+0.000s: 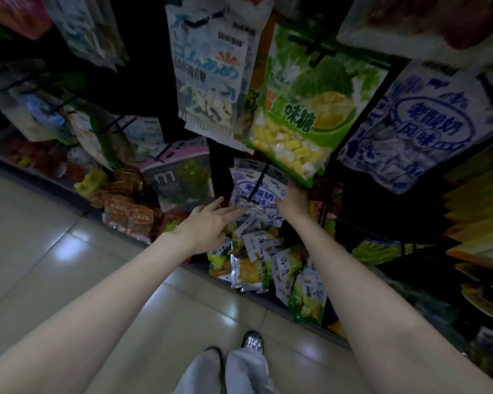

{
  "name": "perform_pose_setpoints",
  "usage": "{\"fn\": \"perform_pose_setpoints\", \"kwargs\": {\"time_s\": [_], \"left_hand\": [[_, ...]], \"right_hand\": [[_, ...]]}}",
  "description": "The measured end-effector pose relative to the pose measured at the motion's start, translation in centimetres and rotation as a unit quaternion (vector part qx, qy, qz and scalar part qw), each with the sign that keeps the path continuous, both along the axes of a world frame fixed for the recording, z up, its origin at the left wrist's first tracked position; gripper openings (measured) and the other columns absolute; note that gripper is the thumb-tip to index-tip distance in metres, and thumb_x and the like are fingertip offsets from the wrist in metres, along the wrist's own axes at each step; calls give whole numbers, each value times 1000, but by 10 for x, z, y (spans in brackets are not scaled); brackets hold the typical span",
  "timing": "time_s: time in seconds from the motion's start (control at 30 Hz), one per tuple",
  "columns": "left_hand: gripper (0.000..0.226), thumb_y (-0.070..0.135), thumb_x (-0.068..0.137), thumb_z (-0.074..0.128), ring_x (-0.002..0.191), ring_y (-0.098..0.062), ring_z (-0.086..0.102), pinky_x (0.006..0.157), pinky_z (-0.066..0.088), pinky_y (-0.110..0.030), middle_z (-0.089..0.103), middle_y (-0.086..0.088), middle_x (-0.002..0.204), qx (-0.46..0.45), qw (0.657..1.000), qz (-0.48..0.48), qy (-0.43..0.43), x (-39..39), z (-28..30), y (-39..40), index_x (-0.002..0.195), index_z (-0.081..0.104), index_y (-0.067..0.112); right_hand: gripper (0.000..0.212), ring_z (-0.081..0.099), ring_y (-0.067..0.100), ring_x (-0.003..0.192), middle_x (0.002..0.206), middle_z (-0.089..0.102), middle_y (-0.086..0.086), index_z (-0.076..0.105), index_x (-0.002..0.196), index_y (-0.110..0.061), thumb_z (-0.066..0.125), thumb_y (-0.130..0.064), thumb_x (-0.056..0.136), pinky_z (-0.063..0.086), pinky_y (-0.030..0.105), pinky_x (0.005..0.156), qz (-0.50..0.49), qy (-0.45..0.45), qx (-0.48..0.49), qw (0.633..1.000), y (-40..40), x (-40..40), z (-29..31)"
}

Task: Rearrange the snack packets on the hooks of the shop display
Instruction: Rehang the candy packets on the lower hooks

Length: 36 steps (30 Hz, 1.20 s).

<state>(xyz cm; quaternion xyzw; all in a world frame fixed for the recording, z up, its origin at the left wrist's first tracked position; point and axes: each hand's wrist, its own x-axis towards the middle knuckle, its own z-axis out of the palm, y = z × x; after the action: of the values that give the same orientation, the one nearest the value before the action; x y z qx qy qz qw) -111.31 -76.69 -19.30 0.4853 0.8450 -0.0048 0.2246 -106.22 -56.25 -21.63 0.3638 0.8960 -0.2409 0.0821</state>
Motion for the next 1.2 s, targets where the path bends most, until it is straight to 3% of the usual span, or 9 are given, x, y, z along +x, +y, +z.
{"fn": "perform_pose_setpoints", "kwargs": {"time_s": [0.17, 0.27, 0.43, 0.53, 0.7, 0.9, 0.97, 1.07, 1.2], "left_hand": [[64, 12, 92, 41, 140, -24, 19, 109, 22, -40, 19, -1, 155, 92, 993, 70, 11, 2, -4, -5, 149, 13, 24], [63, 8, 90, 42, 135, -27, 27, 107, 26, -39, 26, -4, 152, 144, 986, 87, -1, 6, -6, -7, 148, 20, 20], [60, 7, 89, 47, 131, -31, 35, 106, 30, -41, 35, -9, 146, 239, 967, 89, -23, 8, 4, -10, 145, 28, 15], [57, 13, 92, 50, 132, -30, 34, 106, 32, -40, 35, -8, 147, 268, 960, 74, -38, 10, 17, -3, 145, 29, 17], [52, 28, 97, 45, 135, -25, 26, 108, 27, -39, 28, -3, 150, 324, 945, 13, -45, 28, 58, 34, 145, 27, 26], [31, 23, 98, 46, 111, -3, 49, 77, 35, -3, 52, 12, 116, 445, 884, -14, -141, 62, 127, 87, 128, 52, 18], [22, 17, 98, 46, 102, -1, 55, 73, 45, -7, 61, 7, 109, 466, 870, -17, -161, 69, 146, 103, 117, 56, 19], [21, 18, 98, 44, 95, -16, 64, 71, 53, -39, 68, -4, 106, 472, 874, -46, -111, 77, 167, 123, 115, 55, 19], [23, 16, 98, 44, 53, -1, 55, 43, 41, -20, 69, -3, 92, 464, 881, -89, -37, 84, 184, 150, 119, 54, 16]], "right_hand": [[25, 60, 30, 83, 101, 62, 16, 64, 106, -5, 41, 1, 95, 51, 38, 66, -40, 58, 19, 997, -14, 3, -22], [37, 38, 18, 50, 60, 39, 7, 46, 60, -15, 43, -2, 95, 25, 30, 48, -1, 76, 5, 997, -36, 21, -19], [24, 60, 19, 62, 101, 64, 11, 62, 115, -8, 46, -13, 98, 48, 25, 50, 22, 76, -42, 996, -46, 62, 21], [17, 62, 17, 58, 101, 64, 17, 62, 101, -2, 48, -10, 96, 42, 14, 39, 33, 120, -90, 988, -35, 91, 71], [11, 67, 24, 72, 86, 63, 5, 61, 99, -7, 51, -8, 95, 59, 36, 56, 83, 149, -163, 972, -12, 146, 162], [16, 68, 13, 65, 99, 63, 4, 54, 104, -29, 53, -16, 95, 57, 34, 61, -14, 317, 12, 948, 21, 200, 211], [22, 66, 11, 72, 108, 58, -2, 52, 116, -27, 51, -17, 96, 56, 41, 64, -31, 359, 129, 924, 32, 207, 210], [33, 54, 0, 76, 113, 41, 0, 51, 125, -17, 52, -8, 93, 54, 44, 70, -9, 394, 244, 886, 42, 217, 208], [45, 35, 1, 79, 115, 39, 14, 51, 132, -17, 55, -1, 90, 50, 33, 75, 6, 407, 296, 864, 56, 229, 194]]}}
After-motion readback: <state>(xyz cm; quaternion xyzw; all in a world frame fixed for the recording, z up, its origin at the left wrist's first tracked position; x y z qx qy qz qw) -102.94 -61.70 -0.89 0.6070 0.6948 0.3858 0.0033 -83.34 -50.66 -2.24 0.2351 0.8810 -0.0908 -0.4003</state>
